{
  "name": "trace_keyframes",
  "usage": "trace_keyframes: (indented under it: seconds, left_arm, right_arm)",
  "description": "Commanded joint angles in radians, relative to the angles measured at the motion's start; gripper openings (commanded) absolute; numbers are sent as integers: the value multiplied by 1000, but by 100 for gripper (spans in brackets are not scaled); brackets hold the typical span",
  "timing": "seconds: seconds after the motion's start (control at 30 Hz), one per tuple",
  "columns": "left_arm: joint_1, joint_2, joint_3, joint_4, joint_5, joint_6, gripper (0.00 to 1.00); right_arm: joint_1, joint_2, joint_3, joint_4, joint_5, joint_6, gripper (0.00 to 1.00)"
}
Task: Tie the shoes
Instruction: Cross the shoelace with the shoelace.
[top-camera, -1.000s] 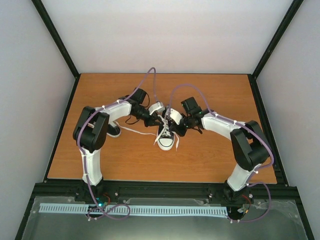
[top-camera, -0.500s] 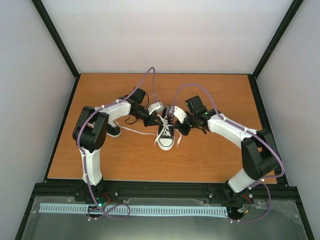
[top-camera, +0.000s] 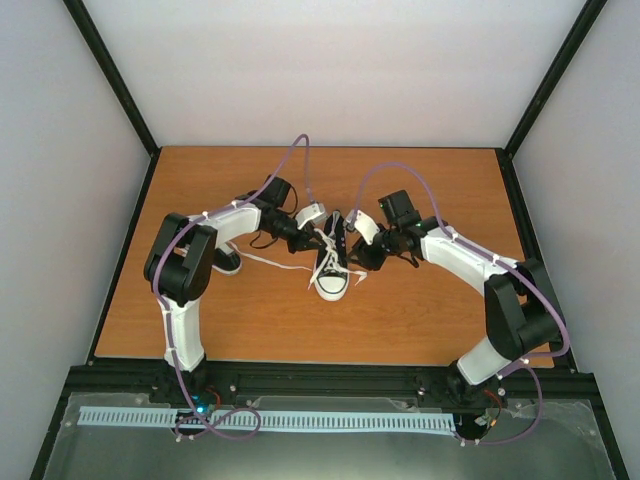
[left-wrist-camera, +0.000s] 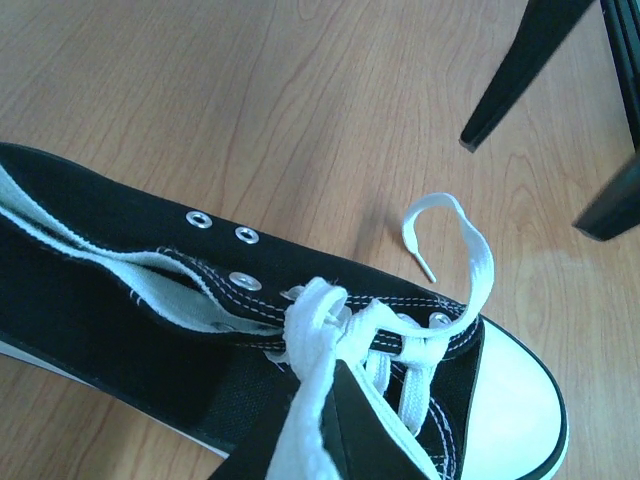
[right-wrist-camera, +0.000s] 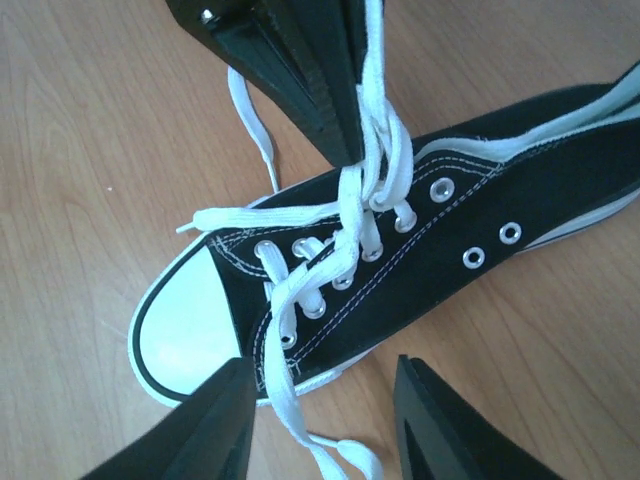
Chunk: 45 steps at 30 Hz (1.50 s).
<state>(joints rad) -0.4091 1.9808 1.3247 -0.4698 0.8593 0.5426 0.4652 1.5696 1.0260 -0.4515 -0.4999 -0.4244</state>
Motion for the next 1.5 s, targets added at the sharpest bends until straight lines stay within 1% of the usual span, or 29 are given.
trace_keyframes:
  seconds: [0.0,0.07,0.1,0.2,0.3,0.43,0.5,0.67,0.9,1.0,1.03,1.07,1.2,1.3,1.33,1.37,1.4,1.43,1.47]
  left_arm:
    - [10,-40,-8,29,12,-23,1]
    - [9,-46,-15,31,22,-26,1]
    - [10,-50,-18,36,25,-27,1]
    - [9,-54,-25,43,23,-26,1]
    - [9,-50,-23,44,19,-27,1]
    - [9,-49,-24,51,24,-37,1]
    - [9,-50,-26,58,26,-43,1]
    - [9,-48,-24,50,23,-31,1]
    - [9,-52,-27,37,19,-17,1]
    - [9,-52,-25,34,20,-13,1]
    - [9,-51,-25,34,20,-13,1]
    - [9,-50,-25,33,21,-14,1]
    - [9,-50,-23,28,23,-8,1]
    - [9,-48,-15,20,20,6,1]
    - [9,-47,-10,15,21,15,3]
    - [9,-43,-3,3,22,33,7]
    - [10,-40,5,-21,24,58,15]
    - [9,-38,13,-58,26,101,32]
    - [9,-39,21,-91,26,153,44]
  right_arm:
    - [-6,-14,9,31,-46,7,46]
    - [-7,-20,10,80,-94,-5,50]
    - [-7,-11,11,107,-125,-20,51]
    - [-7,51,33,175,-126,-67,49]
    - [-7,135,101,193,-148,-97,47]
    - [-7,206,174,193,-191,-116,39]
    - [-7,233,204,167,-193,-135,37]
    - [-7,276,226,118,-194,-160,30]
    - [-11,297,216,107,-190,-167,28]
    - [-13,309,222,111,-190,-160,20]
    - [-13,312,227,110,-190,-158,15]
    - [-13,315,230,108,-189,-156,12]
    - [-14,312,226,95,-180,-158,9]
    - [-16,300,217,88,-181,-161,4]
    - [-16,295,214,87,-181,-160,3]
    - [-16,290,210,88,-180,-158,3]
    - [-16,284,207,90,-178,-155,3]
    - [-16,278,202,92,-176,-152,3]
    - [-16,272,200,92,-175,-150,3]
